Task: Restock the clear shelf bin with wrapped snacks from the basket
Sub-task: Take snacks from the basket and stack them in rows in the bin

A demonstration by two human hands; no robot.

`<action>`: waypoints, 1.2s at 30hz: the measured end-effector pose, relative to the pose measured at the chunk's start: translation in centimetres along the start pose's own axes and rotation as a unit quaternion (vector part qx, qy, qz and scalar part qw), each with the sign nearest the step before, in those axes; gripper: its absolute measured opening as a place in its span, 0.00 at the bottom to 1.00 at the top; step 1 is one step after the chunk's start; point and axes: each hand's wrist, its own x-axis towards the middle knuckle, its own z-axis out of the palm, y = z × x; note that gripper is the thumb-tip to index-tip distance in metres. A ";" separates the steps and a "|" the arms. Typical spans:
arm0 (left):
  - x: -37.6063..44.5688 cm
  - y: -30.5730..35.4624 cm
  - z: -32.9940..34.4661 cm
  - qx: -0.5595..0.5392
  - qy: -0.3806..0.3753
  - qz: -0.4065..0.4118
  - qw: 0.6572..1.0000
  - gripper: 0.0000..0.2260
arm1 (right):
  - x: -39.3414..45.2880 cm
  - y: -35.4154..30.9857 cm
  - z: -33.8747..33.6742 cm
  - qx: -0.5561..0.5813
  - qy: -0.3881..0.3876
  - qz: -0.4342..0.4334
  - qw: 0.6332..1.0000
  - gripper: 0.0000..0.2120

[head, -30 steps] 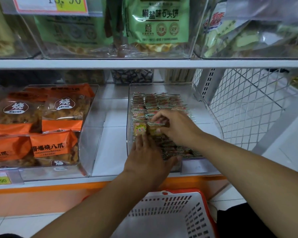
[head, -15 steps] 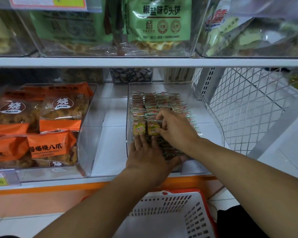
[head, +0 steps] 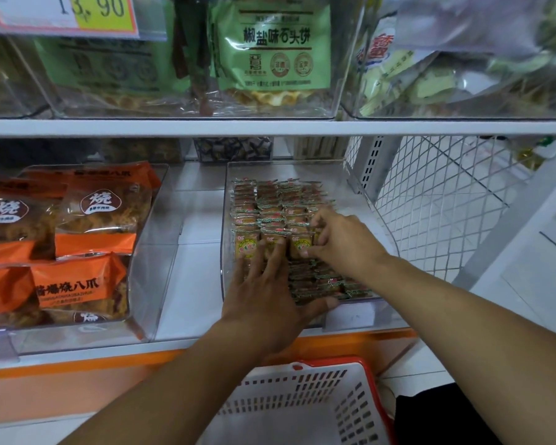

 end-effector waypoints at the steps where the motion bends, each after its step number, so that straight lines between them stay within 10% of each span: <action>1: 0.1 0.0 0.0 0.007 -0.005 0.004 1.000 0.51 | 0.0 -0.1 0.3 -0.009 0.004 -0.009 1.000 0.22; 36: 0.8 0.5 0.7 -0.038 -0.028 -0.023 0.999 0.54 | 0.7 0.7 0.0 0.029 0.027 0.116 0.992 0.29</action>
